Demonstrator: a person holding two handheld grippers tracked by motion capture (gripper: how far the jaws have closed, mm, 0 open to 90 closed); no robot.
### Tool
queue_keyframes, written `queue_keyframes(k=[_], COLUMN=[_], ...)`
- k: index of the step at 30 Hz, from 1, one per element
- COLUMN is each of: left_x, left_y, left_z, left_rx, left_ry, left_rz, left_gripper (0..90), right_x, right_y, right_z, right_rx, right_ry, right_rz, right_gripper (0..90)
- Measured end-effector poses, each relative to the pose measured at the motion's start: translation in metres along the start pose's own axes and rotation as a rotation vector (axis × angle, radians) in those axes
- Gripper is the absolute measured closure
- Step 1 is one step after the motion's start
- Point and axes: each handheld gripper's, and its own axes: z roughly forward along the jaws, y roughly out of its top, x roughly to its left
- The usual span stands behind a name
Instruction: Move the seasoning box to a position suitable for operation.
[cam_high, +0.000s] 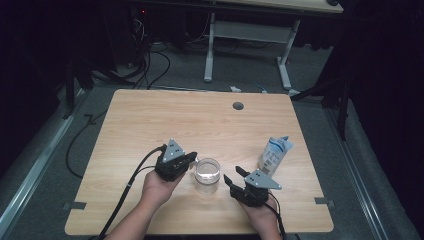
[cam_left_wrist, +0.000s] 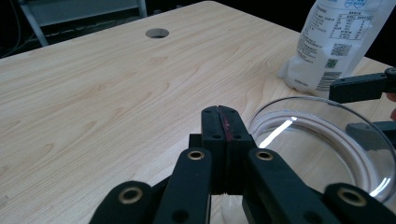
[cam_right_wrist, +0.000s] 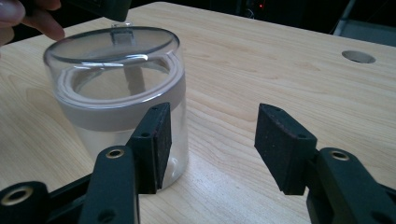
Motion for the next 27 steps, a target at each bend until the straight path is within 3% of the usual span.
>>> queue_keyframes(k=[27], left_x=[0.0004], left_y=[-0.0017], left_z=[0.0006], left_rx=[-0.013], left_ry=[-0.004], left_rz=[-0.003], left_gripper=[89.8], right_x=[0.0078], right_y=[0.0058], right_z=[-0.0055], right_rx=[-0.011], right_ry=[0.082], right_rz=[-0.005], right_gripper=[71.1])
